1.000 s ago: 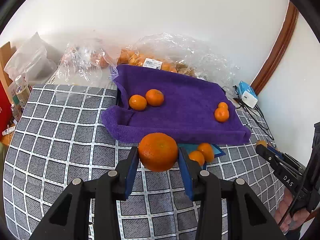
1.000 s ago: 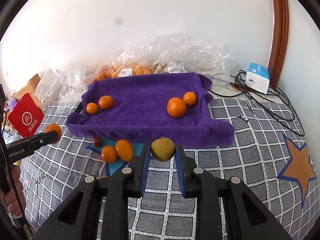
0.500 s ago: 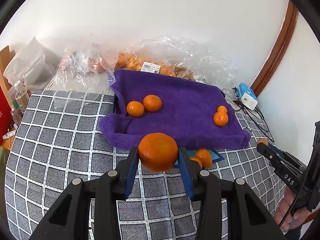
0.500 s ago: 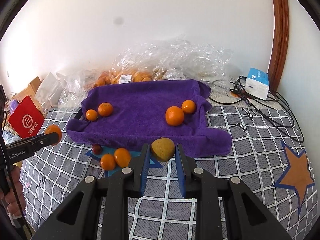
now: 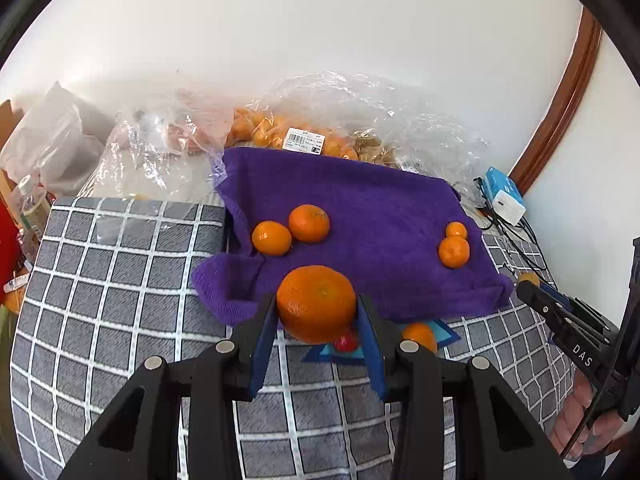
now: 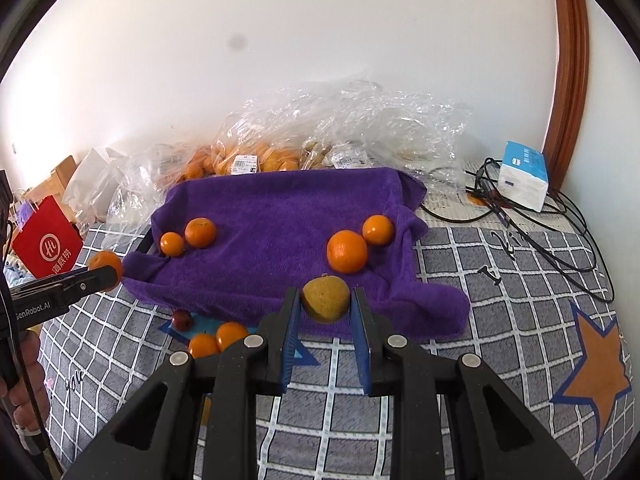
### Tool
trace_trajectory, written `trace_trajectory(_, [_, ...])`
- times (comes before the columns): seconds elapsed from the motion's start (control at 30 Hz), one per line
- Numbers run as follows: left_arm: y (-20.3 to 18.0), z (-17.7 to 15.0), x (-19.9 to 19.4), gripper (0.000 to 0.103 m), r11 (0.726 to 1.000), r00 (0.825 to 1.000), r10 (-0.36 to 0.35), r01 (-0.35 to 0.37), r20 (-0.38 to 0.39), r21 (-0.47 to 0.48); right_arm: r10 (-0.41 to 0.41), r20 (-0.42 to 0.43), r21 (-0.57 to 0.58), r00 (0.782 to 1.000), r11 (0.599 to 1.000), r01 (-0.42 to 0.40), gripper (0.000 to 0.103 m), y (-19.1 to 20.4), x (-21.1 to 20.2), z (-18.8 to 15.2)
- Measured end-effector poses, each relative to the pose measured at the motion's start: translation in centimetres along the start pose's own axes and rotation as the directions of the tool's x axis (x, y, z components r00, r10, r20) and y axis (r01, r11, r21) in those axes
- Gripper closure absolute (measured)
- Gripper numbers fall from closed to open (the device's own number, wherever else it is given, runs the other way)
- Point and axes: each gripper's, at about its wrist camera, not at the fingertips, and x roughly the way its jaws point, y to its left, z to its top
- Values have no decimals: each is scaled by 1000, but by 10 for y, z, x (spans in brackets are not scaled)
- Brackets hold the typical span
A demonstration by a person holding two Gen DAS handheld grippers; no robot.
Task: Organize fruits
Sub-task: 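Carry the left tool's orange over the towel while the right tool carries the yellow fruit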
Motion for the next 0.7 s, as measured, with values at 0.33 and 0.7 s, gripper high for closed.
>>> trace_trajectory(0.33, [-1,20,24,65,1000,1000,17,-17,-3,16,-1,-15,21,1000,1000,1,78,-9,29,15])
trace_trajectory(0.7, [2,32,54,65,1000,999,27,-26,-31,9,40,-74,41,997,998,-37,78,-4,69,18])
